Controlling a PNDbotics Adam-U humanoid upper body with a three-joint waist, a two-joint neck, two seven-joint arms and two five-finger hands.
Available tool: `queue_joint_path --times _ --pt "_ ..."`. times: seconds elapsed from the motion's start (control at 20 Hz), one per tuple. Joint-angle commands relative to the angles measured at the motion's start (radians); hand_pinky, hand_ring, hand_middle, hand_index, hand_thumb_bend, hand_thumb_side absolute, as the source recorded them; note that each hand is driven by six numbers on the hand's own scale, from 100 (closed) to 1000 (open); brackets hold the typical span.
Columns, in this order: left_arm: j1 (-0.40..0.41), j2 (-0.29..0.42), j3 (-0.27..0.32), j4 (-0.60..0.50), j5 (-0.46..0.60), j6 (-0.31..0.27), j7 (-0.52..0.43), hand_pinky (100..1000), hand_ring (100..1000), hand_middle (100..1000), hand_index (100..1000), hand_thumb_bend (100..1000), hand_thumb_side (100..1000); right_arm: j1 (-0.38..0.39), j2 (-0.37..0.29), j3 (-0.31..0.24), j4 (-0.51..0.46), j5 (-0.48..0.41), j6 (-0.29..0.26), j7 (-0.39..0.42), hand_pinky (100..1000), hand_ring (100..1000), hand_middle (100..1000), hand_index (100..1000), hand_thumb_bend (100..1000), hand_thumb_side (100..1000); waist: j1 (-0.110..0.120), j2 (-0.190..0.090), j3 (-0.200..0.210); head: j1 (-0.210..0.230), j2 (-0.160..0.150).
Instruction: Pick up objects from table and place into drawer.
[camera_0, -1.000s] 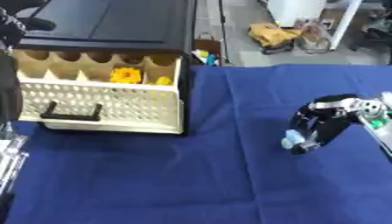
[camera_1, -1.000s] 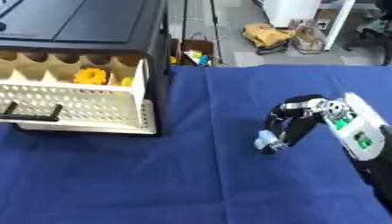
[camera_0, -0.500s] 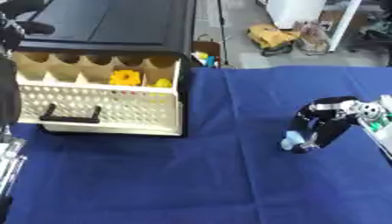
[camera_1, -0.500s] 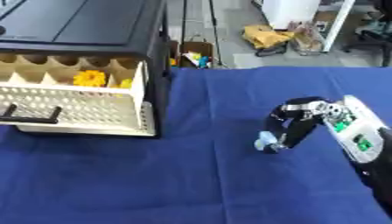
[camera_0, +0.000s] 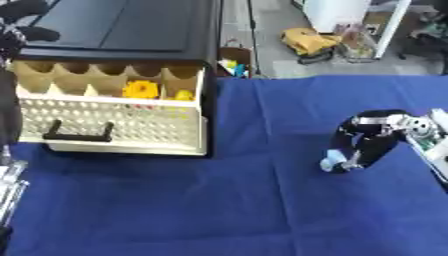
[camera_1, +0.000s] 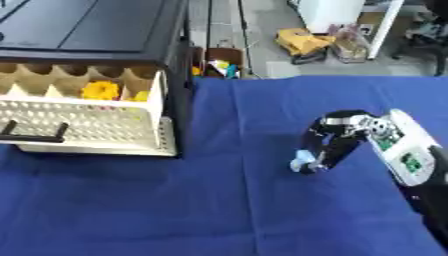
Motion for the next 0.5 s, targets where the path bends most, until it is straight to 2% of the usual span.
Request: queue_joint_path --times 0.05,0.5 --pt "-0.006 0.011 0.000 -0.012 -0.001 -0.001 -0.003 632 757 766 902 209 1000 -0.007 -0.014 -0.003 -0.002 -0.007 0.006 -0.015 763 851 404 687 558 197 0.002 -0.016 0.000 -0.004 -0.009" --pt "-0.009 0.011 0.000 -0.012 0.002 -0.002 -0.004 632 757 766 902 212 1000 -0.006 -0.008 0.000 -0.014 -0.013 0.009 -0.051 738 827 352 636 568 175 0.000 -0.019 0.003 -0.005 -0.012"
